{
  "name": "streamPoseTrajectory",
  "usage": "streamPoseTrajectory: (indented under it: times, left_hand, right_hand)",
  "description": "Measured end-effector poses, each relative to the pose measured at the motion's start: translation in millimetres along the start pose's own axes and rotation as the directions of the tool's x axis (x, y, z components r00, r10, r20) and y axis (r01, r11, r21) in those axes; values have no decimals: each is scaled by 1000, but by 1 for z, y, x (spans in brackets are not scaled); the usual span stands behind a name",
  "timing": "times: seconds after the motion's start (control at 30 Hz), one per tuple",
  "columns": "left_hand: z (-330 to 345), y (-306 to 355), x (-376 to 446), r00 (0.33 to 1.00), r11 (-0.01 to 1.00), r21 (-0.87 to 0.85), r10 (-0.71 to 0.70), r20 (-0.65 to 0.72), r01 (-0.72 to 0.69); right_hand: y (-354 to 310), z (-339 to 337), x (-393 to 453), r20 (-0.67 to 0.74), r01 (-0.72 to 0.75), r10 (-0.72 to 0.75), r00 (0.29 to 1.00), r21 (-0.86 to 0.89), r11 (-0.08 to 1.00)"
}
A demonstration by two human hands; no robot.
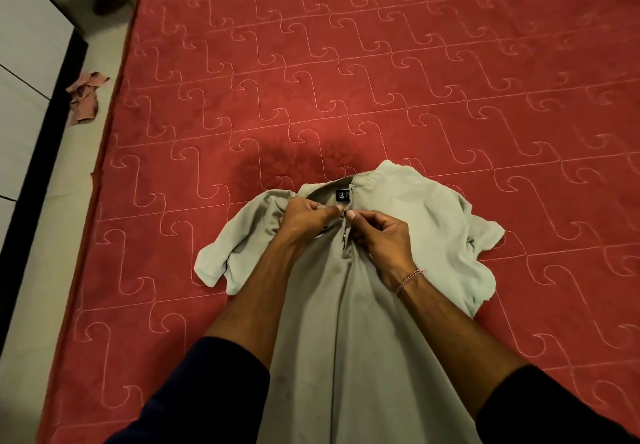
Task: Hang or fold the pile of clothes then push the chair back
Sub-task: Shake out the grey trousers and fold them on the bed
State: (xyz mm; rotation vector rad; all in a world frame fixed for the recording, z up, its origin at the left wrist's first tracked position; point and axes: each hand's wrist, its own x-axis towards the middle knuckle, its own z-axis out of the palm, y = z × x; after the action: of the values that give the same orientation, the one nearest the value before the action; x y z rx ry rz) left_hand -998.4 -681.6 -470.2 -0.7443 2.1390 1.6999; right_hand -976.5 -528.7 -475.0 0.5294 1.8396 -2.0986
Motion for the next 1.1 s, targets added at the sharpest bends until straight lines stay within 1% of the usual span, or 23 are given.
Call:
streamPoseTrajectory:
  times: [0.2, 0.43, 0.6, 0.67, 0.8, 0.87, 1.0, 1.1]
  left_hand:
    - [4, -5, 1, 999, 997, 73, 30, -18, -29]
    - [2, -4, 2, 999, 993, 116, 6, -53, 0]
    - [2, -4, 4, 997, 993, 118, -4, -82, 13]
    - [3, -4, 4, 997, 992, 120, -13, -80, 23]
    - [5, 0, 3, 994, 992, 116, -42, -102, 54]
    - [6, 2, 4, 991, 991, 110, -69, -116, 82]
    - [11, 5, 4, 982, 976, 172, -109, -155, 136]
    - [12, 9, 5, 974, 953, 255, -114, -197, 163]
  right_hand:
    - [0, 1, 1, 6, -5, 5, 1000, 36, 999]
    - [6, 0, 3, 26, 54, -53, 998, -62, 997]
    - [7, -3, 6, 58, 30, -26, 998, -77, 997]
    - [8, -4, 6, 75, 43, -36, 997, -102, 994]
    - [12, -6, 5, 101, 103, -85, 991, -187, 977]
    - [14, -6, 5, 121, 137, -108, 987, -264, 955]
    - [19, -6, 4, 123, 217, -179, 976, -488, 845]
    - [22, -4, 4, 121, 277, -258, 959, -604, 747]
